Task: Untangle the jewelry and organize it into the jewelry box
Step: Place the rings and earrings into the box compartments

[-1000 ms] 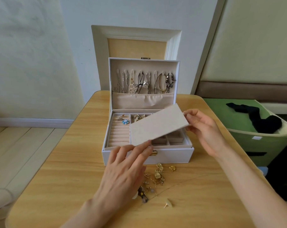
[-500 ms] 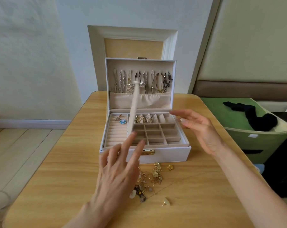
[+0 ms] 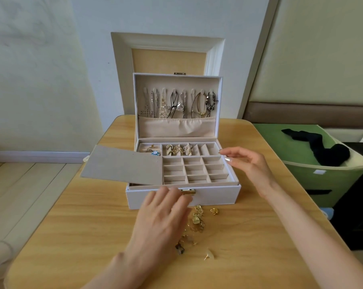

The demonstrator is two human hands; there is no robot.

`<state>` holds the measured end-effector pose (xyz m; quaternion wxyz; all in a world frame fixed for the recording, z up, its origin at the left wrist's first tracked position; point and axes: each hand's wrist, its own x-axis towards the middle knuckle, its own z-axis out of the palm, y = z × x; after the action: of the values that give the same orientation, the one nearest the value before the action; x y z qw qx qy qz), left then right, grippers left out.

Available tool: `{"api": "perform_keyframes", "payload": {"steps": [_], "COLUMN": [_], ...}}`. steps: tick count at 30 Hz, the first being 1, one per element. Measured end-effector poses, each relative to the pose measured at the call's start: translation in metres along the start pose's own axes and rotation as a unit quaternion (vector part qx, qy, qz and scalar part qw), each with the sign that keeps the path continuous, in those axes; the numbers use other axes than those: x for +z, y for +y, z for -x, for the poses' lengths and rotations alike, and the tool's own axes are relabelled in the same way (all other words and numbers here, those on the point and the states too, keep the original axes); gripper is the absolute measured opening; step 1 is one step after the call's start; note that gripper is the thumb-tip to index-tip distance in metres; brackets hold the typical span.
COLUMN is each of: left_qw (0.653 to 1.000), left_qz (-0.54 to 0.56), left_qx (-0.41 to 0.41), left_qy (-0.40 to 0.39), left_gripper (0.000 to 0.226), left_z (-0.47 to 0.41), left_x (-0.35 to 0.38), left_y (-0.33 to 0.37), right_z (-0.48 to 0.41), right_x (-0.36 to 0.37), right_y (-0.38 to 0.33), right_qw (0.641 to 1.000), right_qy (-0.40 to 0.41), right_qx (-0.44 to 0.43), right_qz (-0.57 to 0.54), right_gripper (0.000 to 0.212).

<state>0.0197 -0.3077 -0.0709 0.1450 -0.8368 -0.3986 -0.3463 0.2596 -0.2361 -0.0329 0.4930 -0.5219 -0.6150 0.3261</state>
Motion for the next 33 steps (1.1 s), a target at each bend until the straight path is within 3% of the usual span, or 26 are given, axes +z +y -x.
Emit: {"api": "perform_keyframes", "payload": {"steps": [3, 8, 12, 15, 23, 30, 33], "left_qw": [0.996, 0.989, 0.989, 0.989, 0.98, 0.932, 0.894], "left_qz": [0.029, 0.034, 0.042, 0.052, 0.132, 0.307, 0.369], "left_qx": [-0.023, -0.066, -0.07, -0.078, -0.122, -0.185, -0.249], "left_qy": [-0.079, -0.129, -0.123, -0.115, -0.083, -0.055, -0.05], "left_gripper": [0.015, 0.014, 0.017, 0.022, 0.016, 0.011, 0.008], "left_z": [-0.006, -0.006, -0.006, -0.004, -0.005, -0.011, -0.011], "left_x": [0.01, 0.023, 0.021, 0.02, 0.003, -0.01, -0.009], "left_y": [0.006, 0.001, -0.001, -0.001, 0.001, -0.001, 0.001], "right_z": [0.013, 0.054, 0.061, 0.059, 0.06, 0.058, 0.058], "right_x": [0.009, 0.035, 0.049, 0.05, 0.053, 0.044, 0.044], "right_y": [-0.013, -0.027, -0.022, -0.021, -0.021, -0.032, -0.033], "right_qw": [0.986, 0.935, 0.896, 0.888, 0.887, 0.875, 0.87], "right_qy": [0.048, -0.121, -0.156, -0.164, -0.173, -0.2, -0.204], "right_qx": [-0.101, -0.141, -0.109, -0.093, -0.102, -0.071, -0.064], "right_qz": [0.12, 0.301, 0.402, 0.42, 0.415, 0.436, 0.444], "right_gripper": [0.016, 0.005, 0.012, 0.02, 0.01, 0.024, 0.02]}}
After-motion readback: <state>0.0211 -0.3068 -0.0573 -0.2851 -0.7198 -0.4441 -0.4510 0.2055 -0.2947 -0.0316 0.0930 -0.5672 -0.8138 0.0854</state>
